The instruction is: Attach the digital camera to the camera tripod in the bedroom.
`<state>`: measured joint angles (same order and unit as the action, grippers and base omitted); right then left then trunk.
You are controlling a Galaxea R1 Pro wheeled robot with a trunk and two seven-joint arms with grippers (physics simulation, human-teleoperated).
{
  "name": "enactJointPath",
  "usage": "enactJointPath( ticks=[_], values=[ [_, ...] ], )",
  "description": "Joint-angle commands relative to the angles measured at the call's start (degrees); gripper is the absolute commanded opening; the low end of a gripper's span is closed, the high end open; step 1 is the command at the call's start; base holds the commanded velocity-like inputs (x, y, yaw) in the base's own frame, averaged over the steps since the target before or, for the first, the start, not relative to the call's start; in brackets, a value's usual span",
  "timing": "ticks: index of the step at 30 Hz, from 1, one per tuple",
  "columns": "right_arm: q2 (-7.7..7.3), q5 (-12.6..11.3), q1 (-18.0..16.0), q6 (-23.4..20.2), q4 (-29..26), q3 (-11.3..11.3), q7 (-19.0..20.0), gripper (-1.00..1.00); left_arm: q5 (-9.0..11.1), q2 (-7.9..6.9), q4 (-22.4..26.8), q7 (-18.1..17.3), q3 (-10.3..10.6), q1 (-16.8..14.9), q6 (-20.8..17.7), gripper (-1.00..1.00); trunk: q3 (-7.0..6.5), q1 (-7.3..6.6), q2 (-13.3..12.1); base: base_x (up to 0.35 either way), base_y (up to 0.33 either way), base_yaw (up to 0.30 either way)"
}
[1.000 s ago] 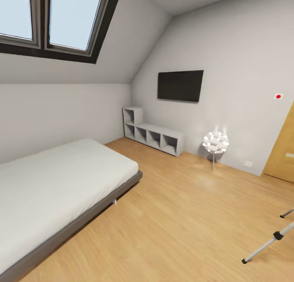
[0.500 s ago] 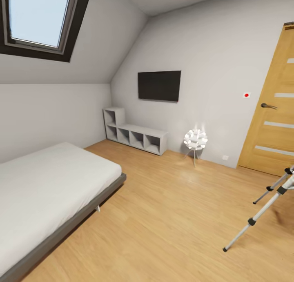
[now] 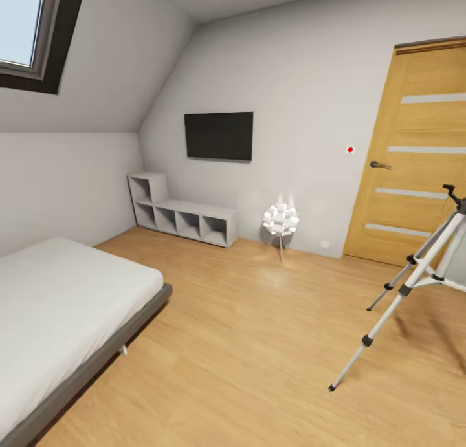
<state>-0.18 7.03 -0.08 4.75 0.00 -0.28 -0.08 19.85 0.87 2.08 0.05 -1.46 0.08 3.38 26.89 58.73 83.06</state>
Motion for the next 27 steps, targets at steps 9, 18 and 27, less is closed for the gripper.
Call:
enactJointPath(
  ticks=[9,18,27],
  values=[
    [-0.06,0.5,0.0,0.2,0.0,-0.1,0.0,1.0,0.2,0.03,0.0,0.0,-0.1,0.0,0.1,1.0,0.04,0.0,0.0,0.003,0.0,-0.294],
    [-0.08,0.5,0.0,0.2,0.0,-0.1,0.0,1.0,0.2,0.07,0.0,0.0,-0.2,0.0,0.1,1.0,0.04,0.0,0.0,0.0,0.0,-0.294],
    [-0.08,0.5,0.0,0.2,0.0,-0.1,0.0,1.0,0.1,0.09,0.0,0.0,0.0,0.0,0.1,1.0,0.04,0.0,0.0,0.116,0.003,-0.294]
  ],
)
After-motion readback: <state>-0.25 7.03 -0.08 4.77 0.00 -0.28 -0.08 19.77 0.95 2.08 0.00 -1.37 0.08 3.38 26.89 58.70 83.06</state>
